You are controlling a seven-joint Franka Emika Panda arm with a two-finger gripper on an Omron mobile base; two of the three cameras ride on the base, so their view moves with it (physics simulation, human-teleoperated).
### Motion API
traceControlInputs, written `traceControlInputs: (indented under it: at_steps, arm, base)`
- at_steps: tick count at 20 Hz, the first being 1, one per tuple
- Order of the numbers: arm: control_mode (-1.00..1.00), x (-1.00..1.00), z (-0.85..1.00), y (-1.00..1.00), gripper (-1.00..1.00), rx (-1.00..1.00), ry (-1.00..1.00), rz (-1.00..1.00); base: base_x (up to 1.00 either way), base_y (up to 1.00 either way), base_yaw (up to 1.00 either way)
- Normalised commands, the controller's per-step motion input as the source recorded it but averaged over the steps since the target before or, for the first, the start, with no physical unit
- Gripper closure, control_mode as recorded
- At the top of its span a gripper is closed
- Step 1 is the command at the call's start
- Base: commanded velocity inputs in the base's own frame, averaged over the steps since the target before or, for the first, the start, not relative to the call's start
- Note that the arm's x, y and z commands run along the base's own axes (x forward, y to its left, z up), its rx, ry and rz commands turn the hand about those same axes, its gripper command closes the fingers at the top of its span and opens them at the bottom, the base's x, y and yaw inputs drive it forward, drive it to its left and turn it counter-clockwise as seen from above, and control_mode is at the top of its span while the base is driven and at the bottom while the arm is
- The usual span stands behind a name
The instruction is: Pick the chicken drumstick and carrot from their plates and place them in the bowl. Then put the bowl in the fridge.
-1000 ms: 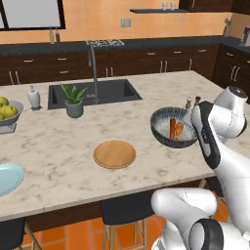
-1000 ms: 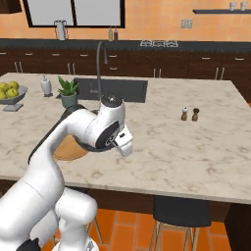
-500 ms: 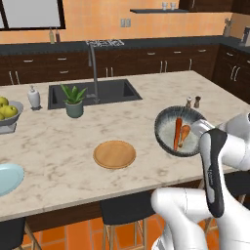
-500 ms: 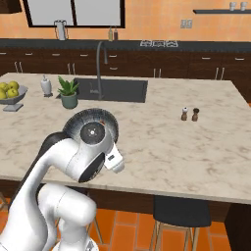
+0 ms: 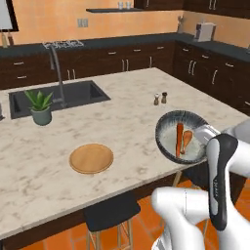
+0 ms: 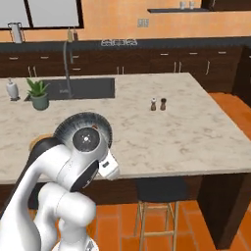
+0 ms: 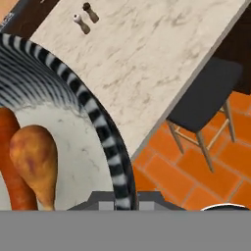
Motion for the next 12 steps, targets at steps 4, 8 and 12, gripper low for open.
traceControlInputs:
  at_steps: [4, 8, 12]
  arm:
    - [1.00, 0.00, 0.00, 0.00, 1.00, 0.00, 0.00, 0.00]
    - [1.00, 0.00, 0.00, 0.00, 1.00, 0.00, 0.00, 0.00]
    - [1.00, 0.00, 0.00, 0.00, 1.00, 0.00, 0.00, 0.00]
  base:
    - [0.00, -0.13, -0.92]
    - [0.15, -0.83, -0.78]
    - [0.67, -1.00, -0.56]
